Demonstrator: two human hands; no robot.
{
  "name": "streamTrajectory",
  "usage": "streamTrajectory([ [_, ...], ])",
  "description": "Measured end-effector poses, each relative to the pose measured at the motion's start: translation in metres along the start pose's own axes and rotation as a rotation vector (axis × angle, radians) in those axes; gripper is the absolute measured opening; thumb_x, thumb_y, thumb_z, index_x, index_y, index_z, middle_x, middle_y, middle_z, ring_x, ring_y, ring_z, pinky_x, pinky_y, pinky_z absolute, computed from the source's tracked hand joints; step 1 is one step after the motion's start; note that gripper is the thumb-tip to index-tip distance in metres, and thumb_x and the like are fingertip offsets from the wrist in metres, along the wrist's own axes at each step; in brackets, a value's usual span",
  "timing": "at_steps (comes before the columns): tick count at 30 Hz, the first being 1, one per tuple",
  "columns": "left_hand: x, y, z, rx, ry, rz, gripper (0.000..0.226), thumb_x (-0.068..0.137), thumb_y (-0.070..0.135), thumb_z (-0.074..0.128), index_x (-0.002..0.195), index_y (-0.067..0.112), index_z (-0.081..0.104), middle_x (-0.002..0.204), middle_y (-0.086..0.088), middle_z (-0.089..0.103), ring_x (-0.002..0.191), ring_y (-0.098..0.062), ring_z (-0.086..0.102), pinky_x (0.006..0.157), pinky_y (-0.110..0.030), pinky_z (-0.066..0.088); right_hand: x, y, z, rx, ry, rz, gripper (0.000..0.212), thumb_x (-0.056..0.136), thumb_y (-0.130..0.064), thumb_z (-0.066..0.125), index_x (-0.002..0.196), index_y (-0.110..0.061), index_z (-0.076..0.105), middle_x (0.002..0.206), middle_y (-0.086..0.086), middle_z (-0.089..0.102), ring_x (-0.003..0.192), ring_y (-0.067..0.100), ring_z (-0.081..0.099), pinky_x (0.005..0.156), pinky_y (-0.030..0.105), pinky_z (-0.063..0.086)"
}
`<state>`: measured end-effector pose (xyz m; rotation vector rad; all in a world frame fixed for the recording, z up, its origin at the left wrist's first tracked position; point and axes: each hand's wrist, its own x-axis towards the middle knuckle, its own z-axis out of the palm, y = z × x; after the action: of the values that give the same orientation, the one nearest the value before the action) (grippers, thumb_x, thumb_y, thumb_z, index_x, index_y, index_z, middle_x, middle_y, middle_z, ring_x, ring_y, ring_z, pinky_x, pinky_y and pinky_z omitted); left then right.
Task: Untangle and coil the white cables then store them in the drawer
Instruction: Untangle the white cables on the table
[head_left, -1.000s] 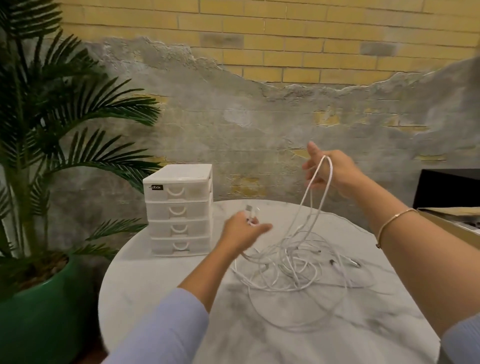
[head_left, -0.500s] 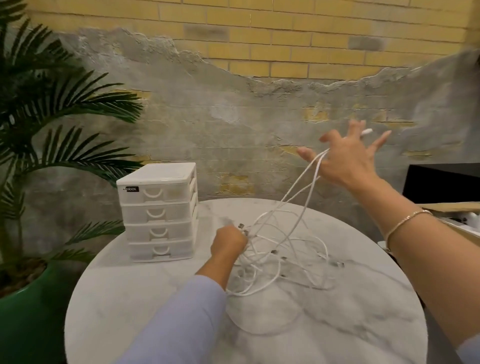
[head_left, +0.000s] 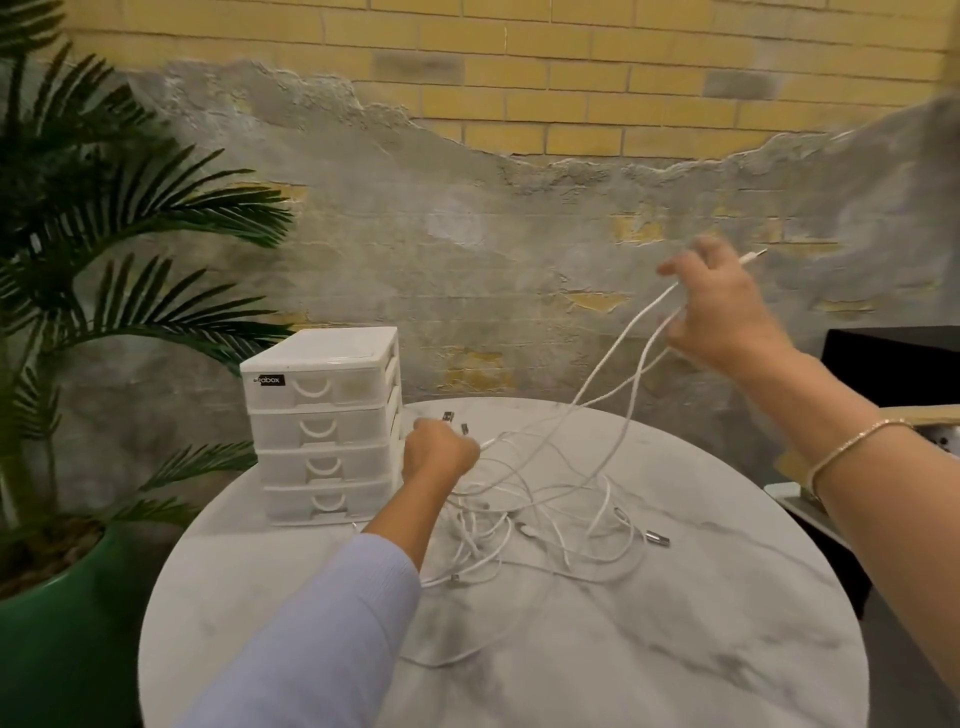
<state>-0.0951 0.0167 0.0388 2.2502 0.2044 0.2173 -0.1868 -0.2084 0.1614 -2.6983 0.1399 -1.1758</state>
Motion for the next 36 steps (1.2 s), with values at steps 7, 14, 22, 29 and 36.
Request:
streamTrajectory([
  [7, -0.028, 0.031, 0.009, -0.147, -0.258, 0.388, 0.034, 0.081, 0.018, 0.067, 0.113, 0.01, 0.06, 0.107, -0.009, 0.064, 0.096, -0.024, 0.06, 0.079, -0.028, 0.047, -0.004, -0.032, -0.017, 0.168, 0.022, -0.017, 0.035, 0.09, -0.041, 0.057, 0.092, -0.009, 0.07, 0.083, 0.004, 0.059, 0.082, 0.017, 0.049, 0.069, 0.023, 0.028],
  [14, -0.016, 0.019, 0.027, 0.048, -0.233, 0.399, 0.032, 0.089, 0.032, 0.061, 0.11, 0.008, 0.065, 0.111, -0.01, 0.066, 0.105, -0.025, 0.059, 0.083, -0.03, 0.046, -0.018, -0.029, -0.016, 0.403, -0.256, 0.064, 0.032, 0.082, -0.045, 0.065, 0.075, -0.014, 0.07, 0.084, 0.01, 0.072, 0.088, 0.027, 0.067, 0.087, 0.042, 0.053],
  [22, -0.005, 0.018, 0.042, 0.199, -0.235, 0.436, 0.023, 0.09, 0.033, 0.059, 0.091, 0.012, 0.069, 0.098, -0.008, 0.068, 0.095, -0.025, 0.061, 0.069, -0.031, 0.045, -0.032, -0.006, -0.015, 0.138, -0.98, 0.17, 0.021, 0.09, -0.003, 0.056, 0.1, -0.02, 0.064, 0.095, -0.001, 0.07, 0.088, 0.02, 0.071, 0.083, 0.034, 0.046],
  [29, -0.009, 0.046, 0.029, 0.153, -0.282, 0.534, 0.017, 0.086, 0.029, 0.06, 0.073, 0.018, 0.062, 0.084, -0.002, 0.059, 0.081, -0.02, 0.054, 0.066, -0.033, 0.043, -0.029, -0.023, 0.0, -0.116, -1.163, 0.173, 0.077, 0.083, -0.009, 0.062, 0.148, -0.03, 0.025, 0.138, 0.006, 0.045, 0.062, 0.014, 0.064, 0.091, 0.04, 0.051],
  [36, -0.025, 0.059, 0.008, -0.117, -0.415, 0.607, 0.028, 0.08, 0.029, 0.073, 0.088, 0.002, 0.071, 0.075, -0.004, 0.06, 0.066, -0.013, 0.048, 0.059, -0.025, 0.037, -0.027, -0.032, 0.045, -0.007, -0.894, 0.01, 0.023, 0.09, -0.026, 0.058, 0.103, -0.009, 0.068, 0.105, 0.012, 0.068, 0.067, 0.017, 0.055, 0.064, 0.027, 0.046],
])
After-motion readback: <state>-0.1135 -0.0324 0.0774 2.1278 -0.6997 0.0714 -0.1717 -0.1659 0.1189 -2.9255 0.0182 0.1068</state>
